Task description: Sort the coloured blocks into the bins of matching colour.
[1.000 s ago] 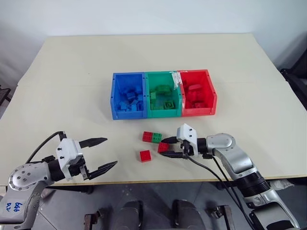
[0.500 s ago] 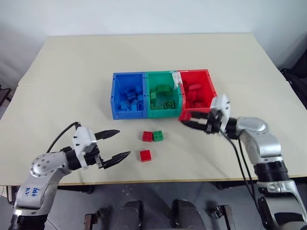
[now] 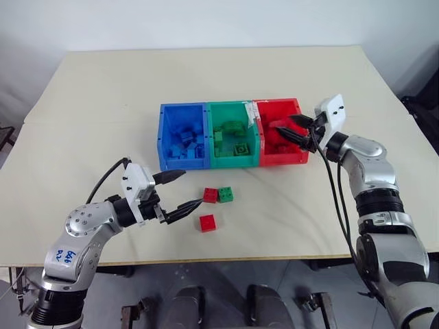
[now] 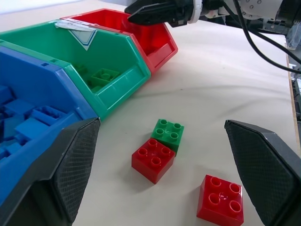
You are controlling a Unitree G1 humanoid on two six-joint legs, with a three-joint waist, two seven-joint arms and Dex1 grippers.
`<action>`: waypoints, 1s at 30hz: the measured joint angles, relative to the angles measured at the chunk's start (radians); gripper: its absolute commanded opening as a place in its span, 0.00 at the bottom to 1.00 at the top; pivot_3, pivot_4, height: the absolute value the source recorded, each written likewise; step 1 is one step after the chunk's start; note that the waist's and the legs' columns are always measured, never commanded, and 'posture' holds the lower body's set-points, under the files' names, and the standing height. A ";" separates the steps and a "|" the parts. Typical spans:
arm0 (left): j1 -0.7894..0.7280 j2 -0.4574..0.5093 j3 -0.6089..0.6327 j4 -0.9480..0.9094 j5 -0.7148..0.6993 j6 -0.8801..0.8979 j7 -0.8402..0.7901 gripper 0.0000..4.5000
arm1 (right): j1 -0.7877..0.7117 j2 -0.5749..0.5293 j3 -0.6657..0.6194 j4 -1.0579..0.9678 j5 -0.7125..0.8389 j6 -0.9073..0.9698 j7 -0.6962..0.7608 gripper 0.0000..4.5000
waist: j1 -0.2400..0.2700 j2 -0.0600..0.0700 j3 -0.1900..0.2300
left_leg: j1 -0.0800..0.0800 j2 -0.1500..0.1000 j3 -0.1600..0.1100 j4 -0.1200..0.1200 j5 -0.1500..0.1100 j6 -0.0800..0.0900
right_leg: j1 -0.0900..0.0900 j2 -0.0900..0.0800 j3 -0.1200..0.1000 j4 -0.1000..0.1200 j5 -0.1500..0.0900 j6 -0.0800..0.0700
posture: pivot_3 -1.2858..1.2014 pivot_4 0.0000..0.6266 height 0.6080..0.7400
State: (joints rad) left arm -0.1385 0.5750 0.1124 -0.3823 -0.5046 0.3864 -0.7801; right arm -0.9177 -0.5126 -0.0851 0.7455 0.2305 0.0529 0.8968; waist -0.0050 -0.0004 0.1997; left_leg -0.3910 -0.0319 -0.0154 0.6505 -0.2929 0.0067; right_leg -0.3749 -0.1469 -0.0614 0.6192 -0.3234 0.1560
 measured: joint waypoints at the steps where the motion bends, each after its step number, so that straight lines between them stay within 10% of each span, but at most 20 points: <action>1: 0.000 0.000 0.001 0.000 0.000 0.000 0.000 1.00 | 0.000 -0.001 -0.001 0.000 0.000 -0.012 0.009 0.95 | 0.001 0.000 0.000 | 0.000 0.000 0.000 0.000 0.000 0.000 | 0.000 0.000 0.000 0.000 0.000 0.000 | 0.52 0.24 1.00; 17: 0.070 0.081 0.115 0.169 0.041 -0.201 -0.128 1.00 | 0.538 -0.263 -0.113 -0.313 0.145 -0.231 0.464 0.99 | 0.002 0.000 0.000 | 0.000 0.001 0.003 0.002 -0.001 0.001 | 0.002 0.000 -0.001 -0.001 0.000 0.000 | 0.52 0.24 1.00; 30: 0.166 0.114 0.186 0.194 0.014 -0.213 -0.190 1.00 | 0.440 -0.157 0.122 -0.467 0.138 -0.013 0.510 0.99 | 0.000 0.000 0.000 | 0.002 0.003 0.004 0.002 -0.001 0.000 | 0.001 0.000 -0.001 0.001 0.000 -0.001 | 0.52 0.24 1.00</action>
State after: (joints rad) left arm 0.0277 0.6889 0.2989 -0.1879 -0.4905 0.1735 -0.9703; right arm -0.4781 -0.6700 0.0374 0.2783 0.3688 0.0404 1.4072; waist -0.0045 -0.0004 0.1997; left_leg -0.3886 -0.0284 -0.0113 0.6530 -0.2941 0.0070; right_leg -0.3743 -0.1472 -0.0621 0.6200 -0.3229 0.1554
